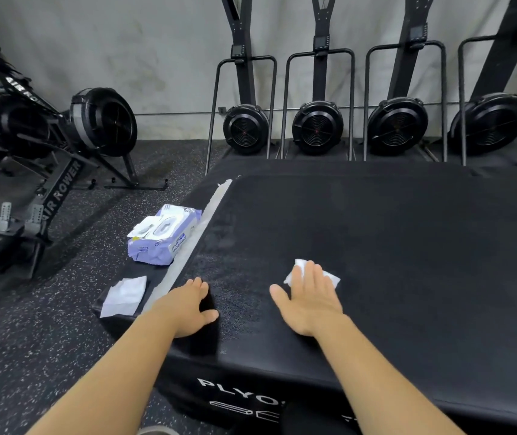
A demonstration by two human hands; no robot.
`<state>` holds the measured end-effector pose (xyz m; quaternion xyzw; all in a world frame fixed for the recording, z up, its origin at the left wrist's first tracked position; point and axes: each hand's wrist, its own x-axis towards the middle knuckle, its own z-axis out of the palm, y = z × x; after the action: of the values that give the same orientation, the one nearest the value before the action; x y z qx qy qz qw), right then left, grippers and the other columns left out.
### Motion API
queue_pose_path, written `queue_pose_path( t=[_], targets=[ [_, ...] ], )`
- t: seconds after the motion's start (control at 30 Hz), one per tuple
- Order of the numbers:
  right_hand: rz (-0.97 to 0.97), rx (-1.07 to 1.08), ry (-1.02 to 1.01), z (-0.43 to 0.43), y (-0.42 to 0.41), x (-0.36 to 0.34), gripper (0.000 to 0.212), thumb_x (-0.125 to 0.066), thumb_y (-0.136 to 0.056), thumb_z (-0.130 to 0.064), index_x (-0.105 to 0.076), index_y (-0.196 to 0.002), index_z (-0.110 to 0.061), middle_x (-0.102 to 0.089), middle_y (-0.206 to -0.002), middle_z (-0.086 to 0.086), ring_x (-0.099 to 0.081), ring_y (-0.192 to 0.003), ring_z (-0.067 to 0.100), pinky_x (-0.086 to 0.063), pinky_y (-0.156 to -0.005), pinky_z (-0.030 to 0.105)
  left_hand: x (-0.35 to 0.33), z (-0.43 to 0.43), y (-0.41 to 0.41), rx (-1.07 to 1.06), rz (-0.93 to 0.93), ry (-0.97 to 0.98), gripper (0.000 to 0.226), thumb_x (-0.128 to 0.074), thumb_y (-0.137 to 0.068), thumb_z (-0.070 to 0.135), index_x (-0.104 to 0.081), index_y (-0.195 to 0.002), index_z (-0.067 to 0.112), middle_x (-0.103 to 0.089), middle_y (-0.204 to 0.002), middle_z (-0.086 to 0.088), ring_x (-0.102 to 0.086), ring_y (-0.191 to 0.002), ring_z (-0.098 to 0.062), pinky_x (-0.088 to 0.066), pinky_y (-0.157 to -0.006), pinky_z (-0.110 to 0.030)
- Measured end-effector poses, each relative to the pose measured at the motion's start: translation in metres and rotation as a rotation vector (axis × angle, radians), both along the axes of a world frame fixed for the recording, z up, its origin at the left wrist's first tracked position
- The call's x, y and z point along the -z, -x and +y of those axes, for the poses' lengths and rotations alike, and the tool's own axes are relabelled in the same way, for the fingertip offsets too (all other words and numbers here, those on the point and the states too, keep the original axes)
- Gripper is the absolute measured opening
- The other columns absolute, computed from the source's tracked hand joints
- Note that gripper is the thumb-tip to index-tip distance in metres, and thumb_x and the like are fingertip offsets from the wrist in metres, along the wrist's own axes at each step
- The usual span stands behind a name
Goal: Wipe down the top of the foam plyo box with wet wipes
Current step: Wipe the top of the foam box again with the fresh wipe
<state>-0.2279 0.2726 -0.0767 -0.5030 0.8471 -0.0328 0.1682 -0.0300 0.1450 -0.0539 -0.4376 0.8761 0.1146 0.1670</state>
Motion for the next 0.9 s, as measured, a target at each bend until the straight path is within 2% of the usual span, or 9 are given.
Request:
queue_pose_path(
  t=[0.1, 0.23, 0.33, 0.47, 0.7, 0.8, 0.9],
  targets=[
    [-0.025, -0.099, 0.047, -0.025, -0.041, 0.001, 0.078, -0.011, -0.100, -0.060, 0.002, -0.157, -0.009, 0.003, -0.162, 0.008, 0.005, -0.149, 0.027, -0.003, -0.121, 0.044, 0.003, -0.002, -0.002, -0.001, 0.026, -0.005, 0.076, -0.045, -0.099, 0.047, -0.006, -0.155, 0.014, 0.002, -0.163, -0.001, 0.000, -0.150, -0.016, -0.010, -0.119, -0.030],
    [-0.144, -0.244, -0.029, -0.054, -0.083, -0.001, 0.073, -0.007, -0.102, -0.056, 0.013, -0.157, -0.012, 0.026, -0.162, 0.008, 0.026, -0.149, 0.023, 0.014, -0.121, 0.041, 0.004, -0.004, -0.004, -0.012, 0.077, -0.028, 0.072, -0.047, -0.099, 0.036, -0.009, -0.155, 0.014, 0.000, -0.163, -0.003, -0.001, -0.150, -0.015, -0.009, -0.119, -0.028],
    [-0.209, -0.324, -0.019, -0.060, -0.089, -0.004, 0.067, -0.007, -0.104, -0.052, 0.011, -0.157, -0.014, 0.024, -0.163, 0.006, 0.025, -0.149, 0.019, 0.015, -0.121, 0.038, 0.004, -0.006, -0.006, -0.019, 0.098, -0.046, 0.071, -0.047, -0.097, 0.029, -0.009, -0.155, 0.014, -0.001, -0.163, -0.003, -0.001, -0.149, -0.014, -0.008, -0.120, -0.027],
    [-0.200, -0.375, 0.004, -0.043, -0.064, -0.006, 0.066, -0.010, -0.104, -0.052, 0.009, -0.159, -0.020, 0.019, -0.165, 0.000, 0.020, -0.150, 0.013, 0.011, -0.122, 0.033, 0.005, -0.004, -0.008, -0.021, 0.131, -0.032, 0.076, -0.051, -0.096, 0.045, -0.012, -0.155, 0.016, -0.002, -0.162, 0.000, -0.001, -0.149, -0.013, -0.010, -0.119, -0.027],
    [-0.137, -0.240, 0.050, 0.019, -0.001, 0.001, 0.063, -0.010, -0.103, -0.052, 0.007, -0.158, -0.027, 0.016, -0.165, -0.006, 0.017, -0.150, 0.011, 0.005, -0.122, 0.032, 0.000, 0.002, -0.007, -0.017, 0.100, -0.032, 0.074, -0.047, -0.099, 0.043, -0.008, -0.155, 0.015, 0.001, -0.163, -0.002, 0.001, -0.149, -0.016, -0.009, -0.119, -0.031],
    [-0.103, -0.164, 0.054, 0.034, 0.018, 0.002, 0.061, -0.011, -0.104, -0.049, -0.003, -0.157, -0.023, 0.009, -0.165, -0.003, 0.009, -0.151, 0.014, -0.002, -0.123, 0.034, -0.001, 0.004, -0.006, -0.007, 0.088, -0.024, 0.074, -0.046, -0.100, 0.043, -0.008, -0.155, 0.013, 0.001, -0.163, -0.004, 0.001, -0.150, -0.018, -0.009, -0.119, -0.031],
    [-0.108, -0.084, 0.026, 0.034, 0.014, 0.004, 0.066, -0.009, -0.104, -0.052, 0.008, -0.158, -0.019, 0.020, -0.164, 0.003, 0.020, -0.151, 0.017, 0.006, -0.123, 0.037, 0.000, 0.004, -0.007, -0.008, 0.094, -0.028, 0.073, -0.046, -0.100, 0.043, -0.007, -0.155, 0.014, 0.001, -0.163, -0.003, 0.001, -0.150, -0.017, -0.009, -0.119, -0.031]
  ],
)
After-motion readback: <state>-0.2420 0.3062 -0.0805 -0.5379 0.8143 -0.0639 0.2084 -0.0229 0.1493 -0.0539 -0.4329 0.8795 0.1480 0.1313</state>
